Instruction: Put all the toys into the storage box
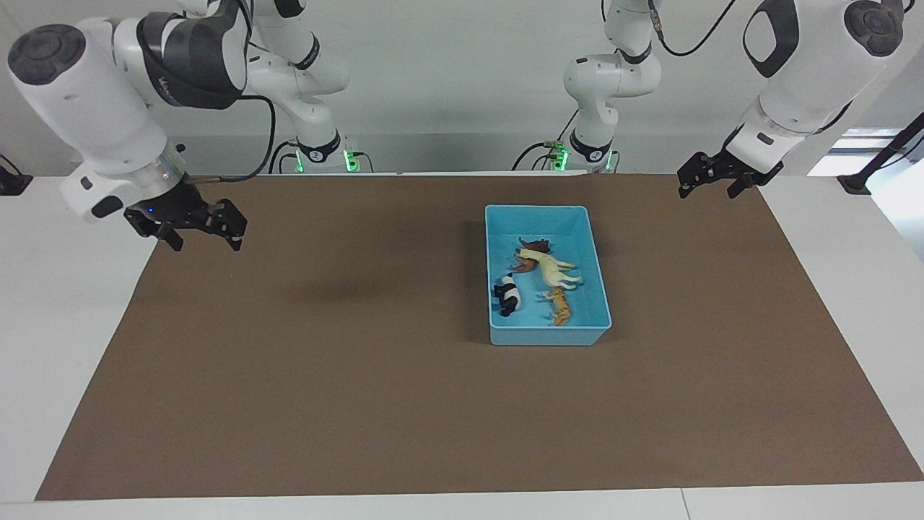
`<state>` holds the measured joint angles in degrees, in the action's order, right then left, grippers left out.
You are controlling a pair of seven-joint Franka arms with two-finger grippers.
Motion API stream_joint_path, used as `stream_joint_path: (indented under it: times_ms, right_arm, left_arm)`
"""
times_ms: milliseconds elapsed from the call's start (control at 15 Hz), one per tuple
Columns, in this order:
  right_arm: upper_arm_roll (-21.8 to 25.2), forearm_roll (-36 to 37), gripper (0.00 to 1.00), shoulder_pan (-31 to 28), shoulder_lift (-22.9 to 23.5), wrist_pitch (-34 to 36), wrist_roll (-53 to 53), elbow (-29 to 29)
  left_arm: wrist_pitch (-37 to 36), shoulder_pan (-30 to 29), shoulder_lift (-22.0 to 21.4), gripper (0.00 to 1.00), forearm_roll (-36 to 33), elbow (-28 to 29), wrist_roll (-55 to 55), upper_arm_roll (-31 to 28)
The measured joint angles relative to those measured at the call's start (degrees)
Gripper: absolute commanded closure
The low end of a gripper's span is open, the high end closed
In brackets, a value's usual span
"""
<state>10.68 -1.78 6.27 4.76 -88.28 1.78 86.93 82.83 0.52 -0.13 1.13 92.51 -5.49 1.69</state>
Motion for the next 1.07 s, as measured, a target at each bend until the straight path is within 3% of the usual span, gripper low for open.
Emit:
stream_joint_path:
  times_ms: [267, 533, 1067]
  right_arm:
    - [-1.26, 0.86, 0.0, -1.9, -6.19, -3.4, 0.0, 7.3]
    - [-2.14, 1.38, 0.0, -3.43, -6.53, -7.79, 0.0, 7.52]
    - [-2.24, 2.74, 0.0, -3.86, -6.54, -6.82, 0.0, 7.41]
  left_arm:
    - [-0.02, -0.01, 0.0, 0.0, 0.0, -0.7, -0.65, -0.03]
    - [-0.01, -0.1, 0.0, 0.0, -0.01, -0.85, -0.69, -0.23]
    - [-0.01, -0.12, 0.0, 0.0, -0.01, -0.86, -0.69, -0.34]
